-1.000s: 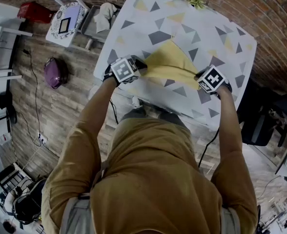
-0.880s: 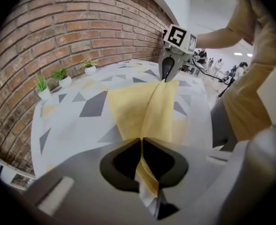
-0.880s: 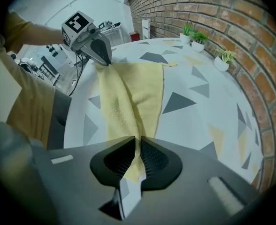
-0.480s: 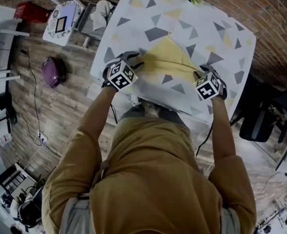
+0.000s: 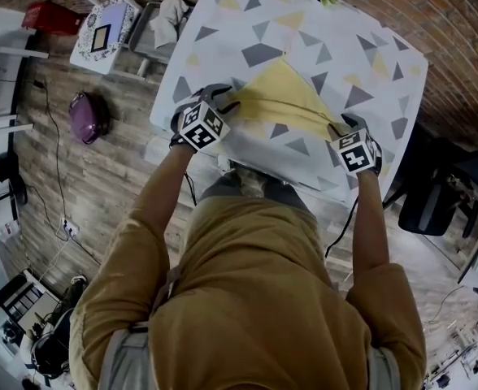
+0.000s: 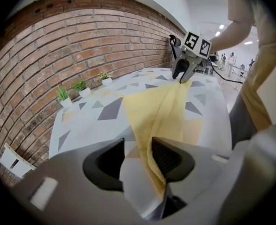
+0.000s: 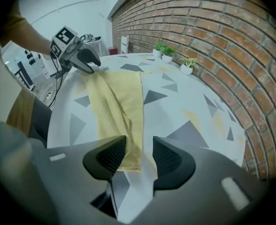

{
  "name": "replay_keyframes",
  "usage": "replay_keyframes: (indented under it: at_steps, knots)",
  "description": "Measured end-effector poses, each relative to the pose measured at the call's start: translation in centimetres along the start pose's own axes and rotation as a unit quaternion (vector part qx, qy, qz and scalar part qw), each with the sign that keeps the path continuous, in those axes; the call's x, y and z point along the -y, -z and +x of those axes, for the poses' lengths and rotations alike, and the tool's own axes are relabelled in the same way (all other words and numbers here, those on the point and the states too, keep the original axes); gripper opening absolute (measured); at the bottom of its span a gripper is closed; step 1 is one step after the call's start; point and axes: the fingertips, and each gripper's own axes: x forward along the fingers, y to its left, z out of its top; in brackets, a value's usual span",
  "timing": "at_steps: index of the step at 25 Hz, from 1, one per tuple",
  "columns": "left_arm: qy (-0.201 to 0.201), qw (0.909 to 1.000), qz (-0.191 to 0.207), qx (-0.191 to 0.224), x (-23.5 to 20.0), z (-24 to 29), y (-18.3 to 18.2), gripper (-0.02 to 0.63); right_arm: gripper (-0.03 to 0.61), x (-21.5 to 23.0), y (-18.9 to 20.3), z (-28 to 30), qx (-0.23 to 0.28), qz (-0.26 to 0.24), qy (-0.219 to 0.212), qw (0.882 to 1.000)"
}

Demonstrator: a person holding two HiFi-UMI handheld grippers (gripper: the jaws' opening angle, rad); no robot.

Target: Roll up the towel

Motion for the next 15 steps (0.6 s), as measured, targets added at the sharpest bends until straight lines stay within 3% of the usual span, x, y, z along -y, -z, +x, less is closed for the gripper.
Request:
replay_keyframes:
  at_steps: [15]
  knots:
    - [0.004, 1.0000, 0.004, 0.005, 0.2, 0.2, -0.2, 0.196, 0.172, -0.2, 1.0, -1.5, -0.013, 0.007, -0.058, 0.998]
